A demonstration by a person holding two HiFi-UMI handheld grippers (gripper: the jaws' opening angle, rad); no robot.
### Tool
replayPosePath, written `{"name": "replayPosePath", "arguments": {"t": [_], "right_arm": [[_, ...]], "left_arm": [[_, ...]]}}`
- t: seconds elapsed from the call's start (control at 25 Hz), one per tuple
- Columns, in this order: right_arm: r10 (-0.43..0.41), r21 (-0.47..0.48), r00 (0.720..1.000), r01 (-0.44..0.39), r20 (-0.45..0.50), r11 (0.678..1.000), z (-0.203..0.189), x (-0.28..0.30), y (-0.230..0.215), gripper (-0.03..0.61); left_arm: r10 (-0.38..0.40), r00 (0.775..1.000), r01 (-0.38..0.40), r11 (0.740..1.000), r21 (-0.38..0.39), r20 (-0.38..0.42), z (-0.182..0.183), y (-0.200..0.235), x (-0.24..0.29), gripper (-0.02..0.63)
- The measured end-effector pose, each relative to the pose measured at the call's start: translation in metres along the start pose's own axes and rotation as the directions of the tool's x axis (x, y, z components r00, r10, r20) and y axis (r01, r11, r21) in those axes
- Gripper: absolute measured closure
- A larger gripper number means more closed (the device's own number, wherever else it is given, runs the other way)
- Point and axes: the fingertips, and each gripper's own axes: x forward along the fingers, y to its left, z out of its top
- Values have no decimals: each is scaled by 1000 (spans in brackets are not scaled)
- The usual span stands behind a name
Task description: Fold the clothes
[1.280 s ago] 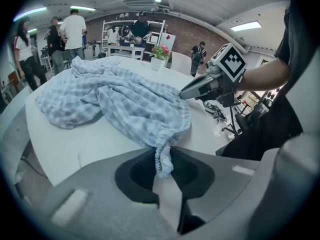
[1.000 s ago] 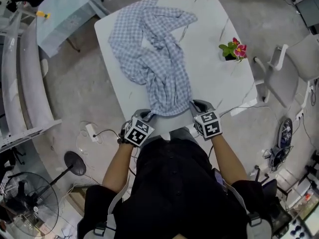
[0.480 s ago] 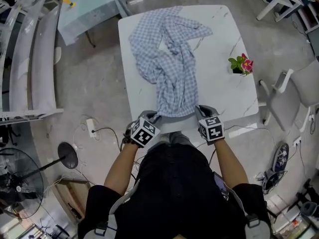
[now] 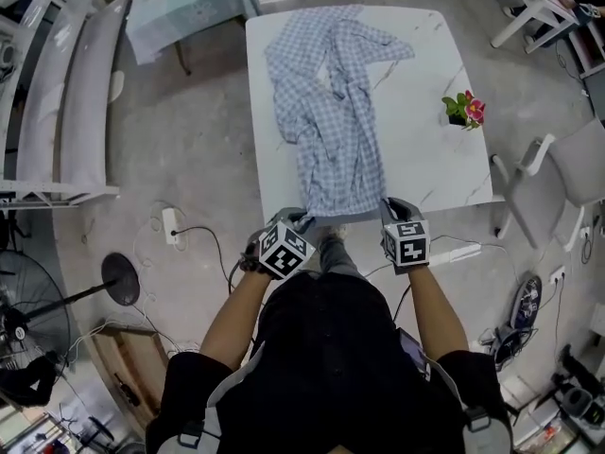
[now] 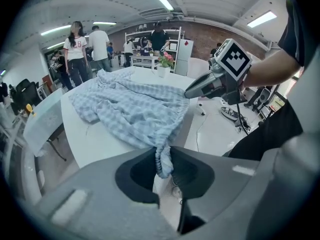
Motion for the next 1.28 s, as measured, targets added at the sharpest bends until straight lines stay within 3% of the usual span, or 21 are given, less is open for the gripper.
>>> {"name": "replayPosePath", "arguments": {"t": [0.32,0.76,1.08,1.28], "right_arm": [[-15,13,998,15,59,1000,-7,-32,11,532],[-15,37,999,13,51,999,-42,-49,19,531],[-50,109,995,41,86,993,-52,-67,4,531],[-63,193,995,47,77,980,-67,-64,-10,528]], "left_arm": [[29,999,-30,998,46,13,-4,-25,-27,554],[50,999,-49,998,30,-9,-32,-59,-28,538],[52,998,-52,998,23,-21,-31,-76,-20,528],[90,995,-92,995,-35,-42,-33,-83,-11,505]]}}
